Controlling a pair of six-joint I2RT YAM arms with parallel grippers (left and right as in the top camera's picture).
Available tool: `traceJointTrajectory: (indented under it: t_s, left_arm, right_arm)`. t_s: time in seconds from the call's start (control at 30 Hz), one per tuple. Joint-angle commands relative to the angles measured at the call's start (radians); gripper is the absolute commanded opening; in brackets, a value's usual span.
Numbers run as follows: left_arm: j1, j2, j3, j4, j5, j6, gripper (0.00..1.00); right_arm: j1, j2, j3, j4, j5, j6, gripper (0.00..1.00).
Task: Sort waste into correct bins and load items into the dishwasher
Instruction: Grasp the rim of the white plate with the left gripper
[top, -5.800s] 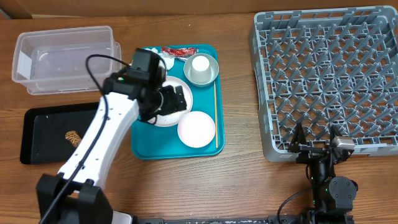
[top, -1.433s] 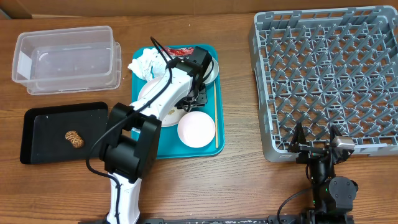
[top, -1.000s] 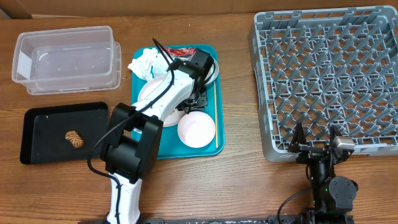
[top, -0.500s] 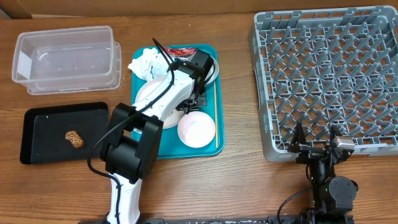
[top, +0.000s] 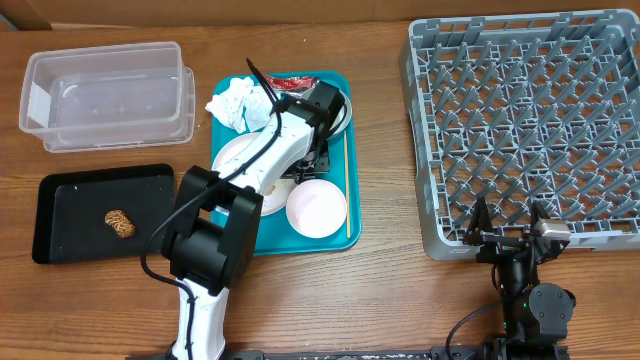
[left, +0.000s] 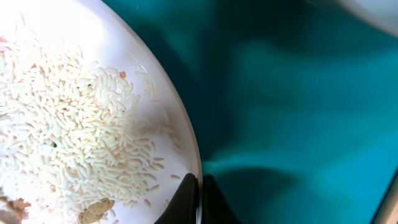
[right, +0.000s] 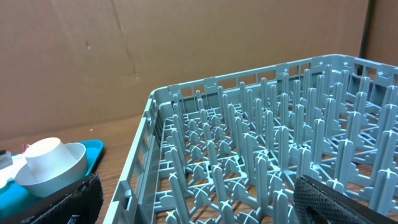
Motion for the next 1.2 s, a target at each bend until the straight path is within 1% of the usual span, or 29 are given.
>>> traceJointTrajectory:
  t_s: [0.0, 0.23, 0.43, 0.7, 1.17]
  left_arm:
    - [-0.001, 0.01, 0.043, -0.022, -0.057, -0.005, 0.04]
    - [-0.001, 0.01, 0.135, -0.114, -0.101, -0.006, 0.04]
    - [-0.001, 0.01, 0.203, -0.183, -0.109, -0.005, 0.04]
    - [-0.001, 0.01, 0.212, -0.212, -0.134, -0.005, 0.04]
    - [-0.001, 0.01, 0.212, -0.21, -0.135, -0.009, 0.04]
  right_arm:
    - [-0.002, -0.009, -0.01, 0.006, -0.005, 0.0, 1.0]
    - [-0.001, -0.009, -0.01, 0.006, -0.005, 0.0, 1.0]
    - [-0.002, -0.009, -0.01, 0.006, -0.005, 0.0, 1.0]
    - [-0.002, -0.009, -0.01, 0.006, -0.005, 0.0, 1.0]
    - [-0.002, -0.009, -0.01, 0.006, -0.005, 0.0, 1.0]
